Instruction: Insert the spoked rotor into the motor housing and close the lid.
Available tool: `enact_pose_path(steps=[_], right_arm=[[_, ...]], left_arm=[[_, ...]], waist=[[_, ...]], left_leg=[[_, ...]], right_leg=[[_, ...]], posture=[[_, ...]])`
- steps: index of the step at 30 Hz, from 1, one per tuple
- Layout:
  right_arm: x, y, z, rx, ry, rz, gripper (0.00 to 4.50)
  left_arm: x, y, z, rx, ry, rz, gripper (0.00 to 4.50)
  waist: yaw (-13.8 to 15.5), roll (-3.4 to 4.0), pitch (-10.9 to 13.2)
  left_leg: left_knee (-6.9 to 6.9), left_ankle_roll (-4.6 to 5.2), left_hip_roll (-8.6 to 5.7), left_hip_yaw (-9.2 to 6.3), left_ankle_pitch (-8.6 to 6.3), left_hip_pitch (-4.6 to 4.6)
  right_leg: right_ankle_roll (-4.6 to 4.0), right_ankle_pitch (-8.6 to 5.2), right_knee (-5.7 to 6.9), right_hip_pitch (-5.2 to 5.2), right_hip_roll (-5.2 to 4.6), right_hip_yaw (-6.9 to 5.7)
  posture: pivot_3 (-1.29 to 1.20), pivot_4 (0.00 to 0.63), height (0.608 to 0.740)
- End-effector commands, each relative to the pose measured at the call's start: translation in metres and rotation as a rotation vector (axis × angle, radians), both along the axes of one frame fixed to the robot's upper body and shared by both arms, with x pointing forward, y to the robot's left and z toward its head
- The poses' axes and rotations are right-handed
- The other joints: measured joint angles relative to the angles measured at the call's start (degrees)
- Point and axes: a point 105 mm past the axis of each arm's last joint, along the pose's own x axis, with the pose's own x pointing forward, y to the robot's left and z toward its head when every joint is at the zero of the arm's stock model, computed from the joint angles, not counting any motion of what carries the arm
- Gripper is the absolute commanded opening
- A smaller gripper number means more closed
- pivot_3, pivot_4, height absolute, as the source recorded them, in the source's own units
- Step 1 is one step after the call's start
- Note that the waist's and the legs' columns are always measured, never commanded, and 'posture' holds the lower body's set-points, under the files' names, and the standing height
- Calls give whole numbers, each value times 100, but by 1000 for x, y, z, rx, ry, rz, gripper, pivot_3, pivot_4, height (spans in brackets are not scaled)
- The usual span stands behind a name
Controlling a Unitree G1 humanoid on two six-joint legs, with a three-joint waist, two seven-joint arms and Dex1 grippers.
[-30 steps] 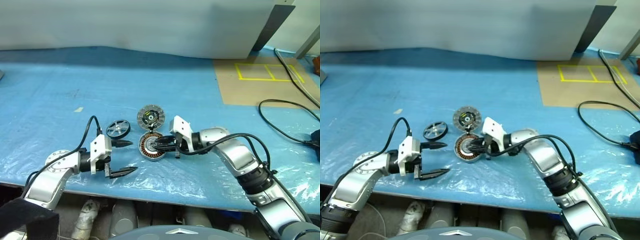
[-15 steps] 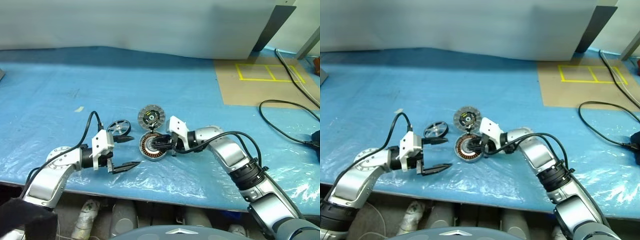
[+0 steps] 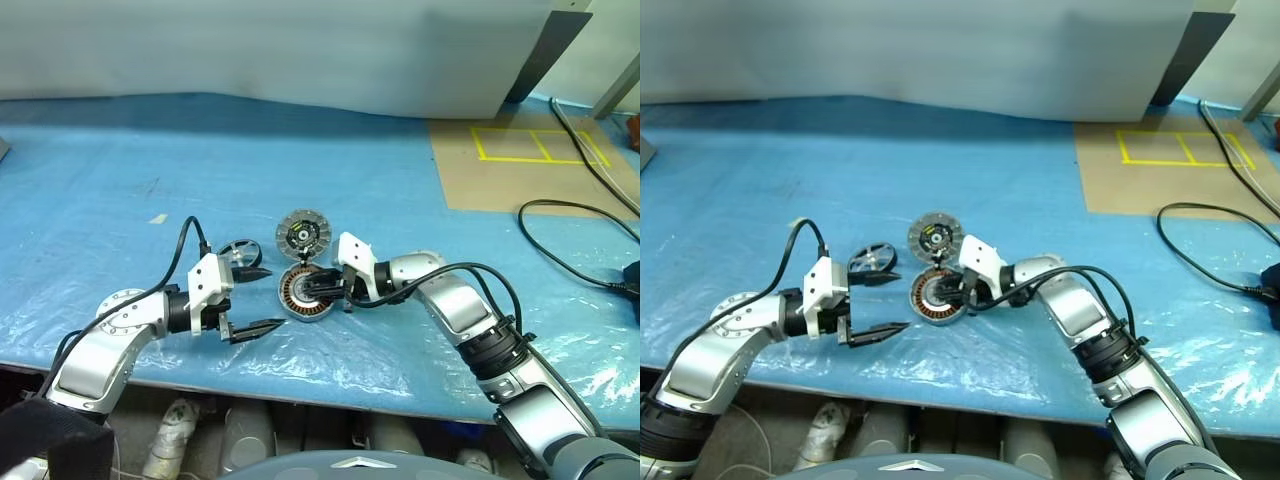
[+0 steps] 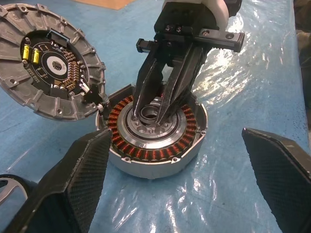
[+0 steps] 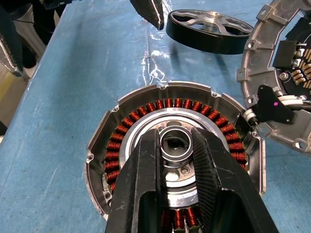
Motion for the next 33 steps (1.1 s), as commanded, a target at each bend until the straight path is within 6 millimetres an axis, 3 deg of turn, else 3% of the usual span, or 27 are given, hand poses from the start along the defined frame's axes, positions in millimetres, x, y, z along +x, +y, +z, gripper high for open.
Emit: enact_pose_path(steps=[1, 13, 18, 22, 32, 33], right_arm=[[-2, 2, -4, -22, 7, 18, 549], [-1, 1, -14, -68, -6, 20, 549], [0, -3, -13, -77, -19, 17, 2165], [-1, -6, 0, -41, -25, 19, 3486], [-1, -2, 38, 85, -47, 7, 3486], [-2, -1, 36, 89, -38, 8, 3114]], left_arm=[[-1, -3, 5, -8, -32, -13, 4500], [-4, 0, -1, -8, -27, -6, 4500], [-3, 2, 0, -9, -29, -4, 4500], [-1, 1, 3, -10, -31, -5, 4500], [0, -5, 7, -19, -30, -11, 4500], [0, -5, 7, -20, -28, -10, 4500]], waist=[[-1, 0, 0], [-4, -3, -4], [-2, -4, -5], [4, -4, -5], [-9, -5, -6], [-8, -5, -6]], left_leg=[[0, 0, 0, 0, 0, 0], [0, 0, 0, 0, 0, 3], [1, 0, 0, 0, 0, 9], [6, 0, 0, -1, 0, 11], [1, 0, 2, -2, 0, 2], [1, 0, 2, -1, 0, 2]], right_leg=[[0, 0, 0, 0, 0, 0], [0, 0, 1, 2, 0, 0], [0, 0, 1, 10, 0, 0], [0, 0, 3, 13, -1, 0], [0, 0, -2, 4, 1, -1], [0, 0, -2, 4, 1, -1]], posture=[[0, 150, 740], [0, 150, 740], [0, 150, 740], [0, 150, 740], [0, 150, 740], [0, 150, 740]])
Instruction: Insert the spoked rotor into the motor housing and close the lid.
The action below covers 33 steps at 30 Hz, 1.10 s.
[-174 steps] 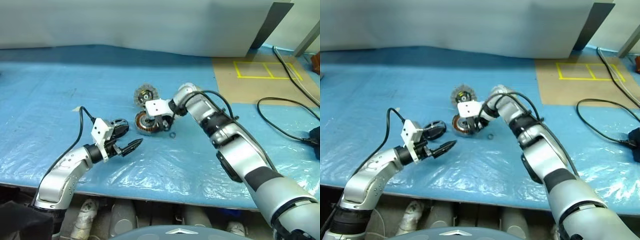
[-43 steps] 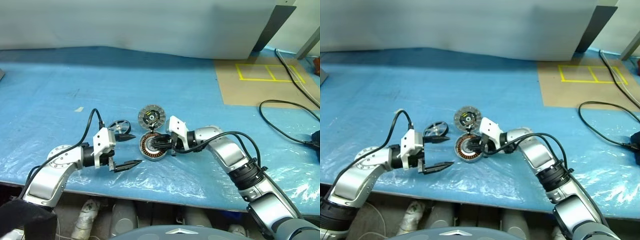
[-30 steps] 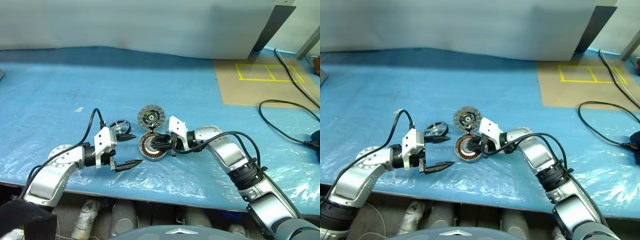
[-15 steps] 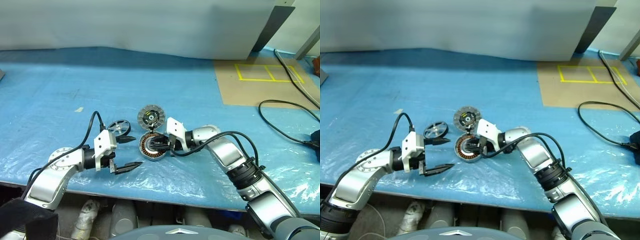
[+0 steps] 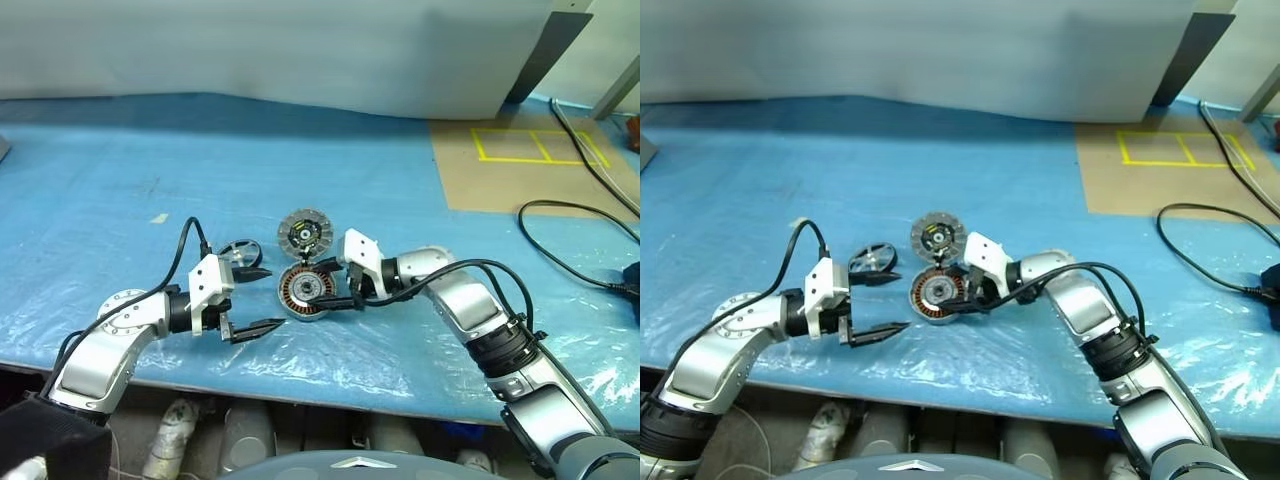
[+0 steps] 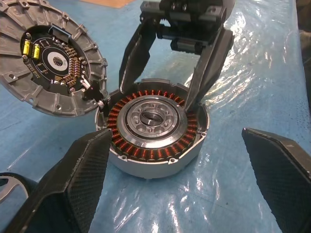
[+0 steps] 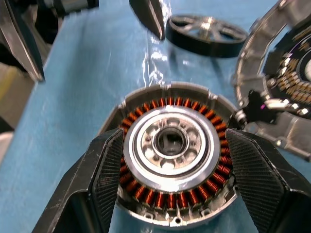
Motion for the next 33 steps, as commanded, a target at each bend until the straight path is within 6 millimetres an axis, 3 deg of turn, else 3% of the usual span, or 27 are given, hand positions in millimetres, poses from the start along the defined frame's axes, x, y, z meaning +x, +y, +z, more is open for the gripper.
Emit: enact_pose_path(steps=[1, 9, 19, 27, 33], right_arm=[[-3, 6, 11, 50, -19, 13, 2874], [0, 9, -11, 24, 32, -13, 52], [0, 17, -14, 19, 47, 2, 15], [1, 10, -58, -185, -6, 13, 15], [1, -2, -71, -247, -21, 13, 15]], left_arm=[[-2, -5, 8, -19, -29, -18, 4500], [-4, 0, 3, -15, -19, -9, 4500], [-4, 2, 2, -13, -14, -4, 4500], [-3, 2, 2, -21, -14, -2, 4500], [-2, 1, 3, -26, -19, 1, 4500]], waist=[[2, 0, 0], [4, 0, 0], [4, 0, 0], [-3, -2, -7], [0, -2, -38]], left_leg=[[0, 0, 0, 0, 0, 0], [0, 0, -1, 0, 0, -1], [0, 0, -1, 0, 0, 0], [-1, -1, -1, 0, 0, 7], [-1, 0, -2, 0, -1, 36]], right_leg=[[0, 0, 0, 0, 0, 0], [0, 0, 0, 0, -1, 0], [0, 0, -1, 0, -1, 0], [0, 0, 0, 5, -1, 0], [1, 0, -1, 34, -2, 1]], posture=[[0, 150, 740], [0, 150, 740], [0, 150, 740], [0, 150, 740], [0, 150, 740]])
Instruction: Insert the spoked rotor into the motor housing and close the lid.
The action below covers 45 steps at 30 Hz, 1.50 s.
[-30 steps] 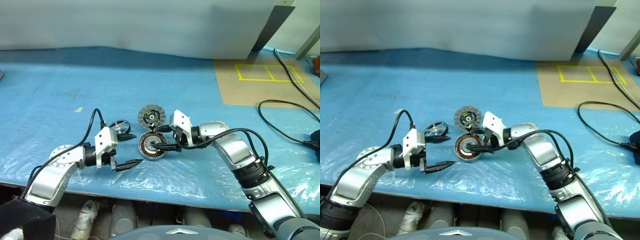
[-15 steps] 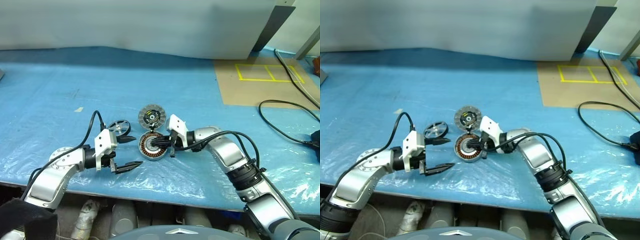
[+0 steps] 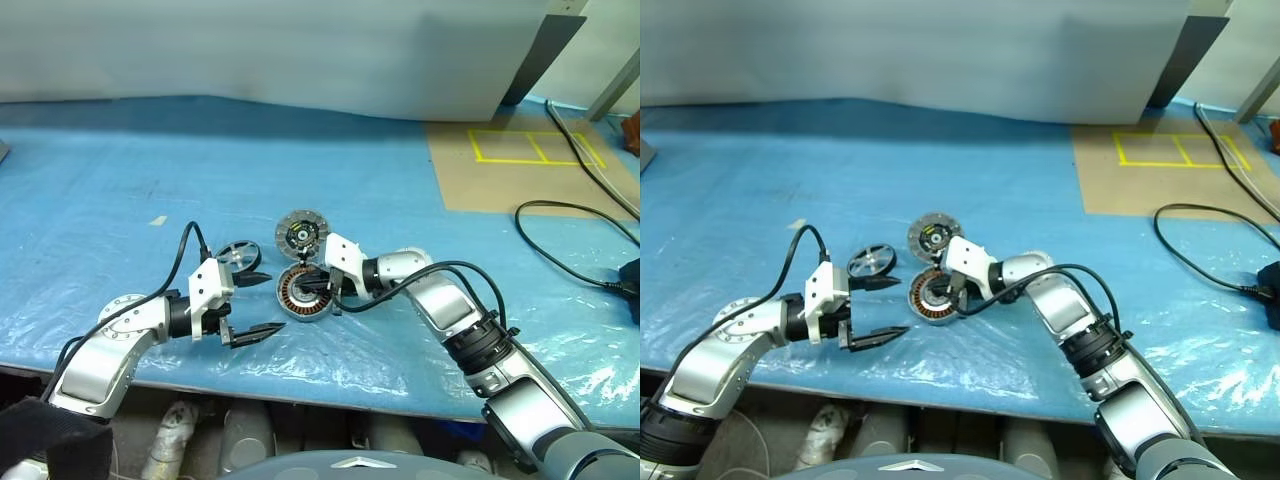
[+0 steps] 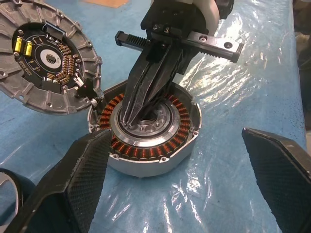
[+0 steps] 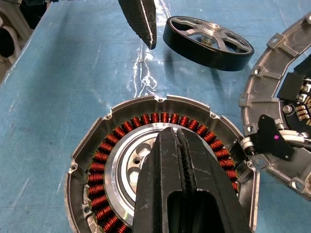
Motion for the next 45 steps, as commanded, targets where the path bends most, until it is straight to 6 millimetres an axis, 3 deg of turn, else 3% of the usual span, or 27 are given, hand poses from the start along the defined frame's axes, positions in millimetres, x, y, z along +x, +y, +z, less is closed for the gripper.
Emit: enact_pose_path(steps=[1, 6, 13, 15, 20, 26, 31, 34, 37, 39, 42, 45], right_arm=[[-8, -19, -41, -142, 83, -32, 15], [-6, -10, -29, -56, 97, -40, 15], [5, 8, 41, 315, 235, -75, 15], [0, 10, 48, 334, 258, -48, 15], [-11, 8, 26, 226, 280, -18, 15], [-4, 0, -13, 43, 203, -66, 15], [-6, -3, -26, -23, 169, -49, 15], [-8, 0, -17, 46, 207, -47, 15], [-3, 6, 14, 238, 308, -75, 15], [-2, 5, 22, 272, 325, -77, 15], [-2, 4, 18, 245, 315, -83, 15], [0, 1, 0, 148, 276, -99, 15]], left_arm=[[1, 0, 8, -18, -35, -1, 4500], [2, 0, 8, -18, -35, -4, 4500], [3, 3, 6, -18, -32, -7, 4500], [2, 4, 5, -17, -30, -8, 4500], [0, 2, 3, -23, -26, -10, 4500], [0, 1, 3, -24, -25, -6, 4500], [0, 0, 4, -27, -24, -8, 4500], [1, 0, 4, -28, -22, -10, 4500], [1, 0, 4, -28, -22, -12, 4500], [1, -1, 5, -28, -21, -13, 4500], [1, 0, 4, -28, -21, -13, 4500], [2, 0, 5, -27, -23, -14, 4500]], waist=[[2, 2, -4], [7, 1, -4], [-21, 2, -2], [-20, 2, -2], [-3, 1, -2], [-17, 1, -2], [-25, 1, -2], [-26, 0, -3], [-27, 0, -2], [-28, 1, -2], [-26, 1, -2], [-24, 1, -2]], left_leg=[[0, 0, 0, 0, 0, 9], [-10, 22, -2, 0, -14, 59], [-15, 22, -2, 1, -13, 18], [-8, 0, -1, 0, 1, -32], [-17, -5, 0, -1, -1, -50], [-16, -6, -1, 0, -2, -43], [-15, -5, 0, 1, -3, -8], [-15, -5, -1, 0, -3, -3], [-15, -5, -1, 1, -3, -9], [-14, -4, -1, 0, -2, -31], [-14, -5, -1, 1, -2, -41], [-17, -6, -1, 1, -2, -42]], right_leg=[[0, 0, 0, 9, 0, 1], [5, -3, -5, 52, -1, 4], [2, -2, -3, 6, 1, 6], [0, 0, 0, -38, 2, 4], [0, 0, -6, -48, 2, -8], [1, -2, -7, -46, 1, -4], [2, -2, -2, -19, 1, 1], [2, -2, -2, -14, 1, 3], [2, -2, -5, -18, 1, 3], [1, -2, -5, -37, 2, 3], [1, -2, -8, -43, 2, 0], [1, -2, -10, -44, 2, -2]], posture=[[0, 150, 740], [0, 150, 740], [0, 150, 740], [0, 150, 740], [0, 150, 740], [0, 150, 740], [0, 150, 740], [0, 150, 740], [0, 150, 740], [0, 150, 740], [0, 150, 740], [0, 150, 740]])
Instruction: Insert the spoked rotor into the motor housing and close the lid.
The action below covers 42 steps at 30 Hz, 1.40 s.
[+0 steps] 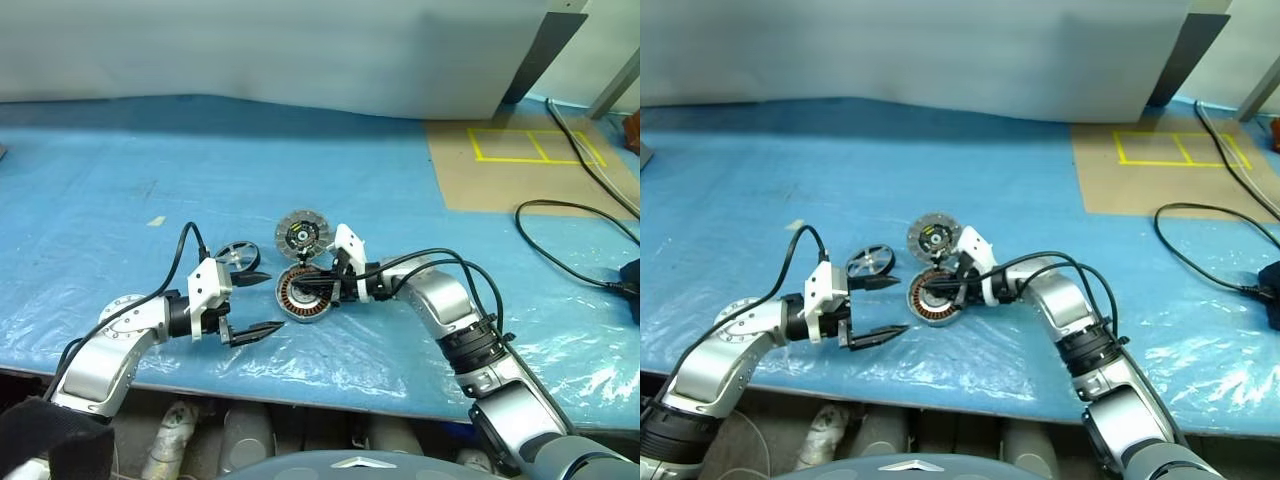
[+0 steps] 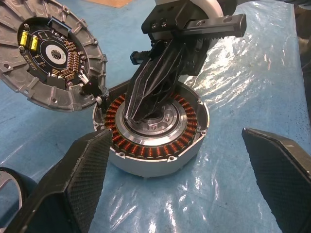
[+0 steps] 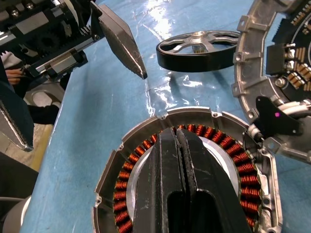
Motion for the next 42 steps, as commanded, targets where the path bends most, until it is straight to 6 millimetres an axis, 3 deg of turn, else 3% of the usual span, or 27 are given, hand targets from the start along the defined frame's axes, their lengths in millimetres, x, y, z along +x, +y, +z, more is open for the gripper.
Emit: enact_pose_path(steps=[1, 4, 6, 9, 11, 14, 20, 25, 27, 36, 38, 42], right_arm=[[0, -1, -12, -102, -79, 25, 15], [-7, -9, -39, -260, -151, 85, 15], [-5, -8, -38, -243, -149, 72, 15], [2, 0, -15, -93, -93, 16, 15], [9, 3, 15, 55, -43, -18, 15], [8, 5, 29, 121, -9, -1, 15], [-13, 3, -9, -74, -36, 96, 15], [-10, -5, -34, -203, -94, 91, 15], [-8, -5, -31, -197, -106, 88, 15], [-5, 4, 17, 61, -23, 64, 15], [-10, 5, 15, 40, -24, 89, 15], [-11, -2, -15, -129, -72, 106, 15]], left_arm=[[0, -2, 7, -15, -26, -16, 4500], [0, -3, 6, -16, -26, -13, 4500], [0, -2, 6, -16, -26, -11, 4500], [0, -2, 5, -17, -25, -9, 4500], [0, -1, 4, -18, -22, -9, 4500], [-1, 0, 3, -18, -20, -10, 4500], [0, 2, 3, -18, -21, -11, 4500], [2, 2, 3, -15, -23, -8, 4500], [1, 2, 3, -16, -23, -8, 4500], [0, -1, 3, -18, -25, -14, 4500], [0, -1, 3, -18, -25, -15, 4500], [0, -1, 4, -17, -24, -15, 4500]], waist=[[-1, 0, 0], [-2, 0, -1], [-1, -1, -1], [-7, -1, -1], [-12, -1, -1], [-13, 0, 0], [-9, 0, 0], [-46, 0, -1], [-55, -1, -1], [-64, -1, 0], [-69, -1, 0], [-75, -1, 0]], left_leg=[[0, 0, 0, 0, 0, 1], [0, 0, 0, 0, 0, 10], [1, 0, 0, 0, -1, 28], [2, 1, -1, 0, -1, 39], [2, 2, -1, 0, -1, 37], [4, 1, -1, 0, 0, 11], [-5, -1, 1, -1, 0, 0], [-3, -2, 0, -1, -1, 11], [-1, -1, 0, -1, -2, 26], [3, 1, -1, -1, -1, 11], [2, 0, -1, -1, -1, 2], [-4, -1, 1, -1, -1, -1]], right_leg=[[0, 0, 0, 0, 0, 0], [0, 0, 1, 7, 0, 1], [1, -1, 1, 24, -1, 1], [2, -1, 4, 31, -1, 6], [2, -1, 6, 28, -1, 6], [1, 0, 5, 7, 0, 5], [1, 0, -1, 2, 0, -7], [1, -1, -3, 9, -1, -2], [2, -1, -2, 23, -1, 0], [1, -1, 1, 12, -1, 2], [1, -1, -4, 6, -1, 1], [1, -1, -5, 2, 0, -5]], posture=[[0, 150, 740], [0, 150, 740], [0, 150, 740], [0, 150, 740], [0, 150, 740], [0, 150, 740], [0, 150, 740], [0, 150, 740], [0, 150, 740], [0, 150, 740], [0, 150, 740], [0, 150, 740]])
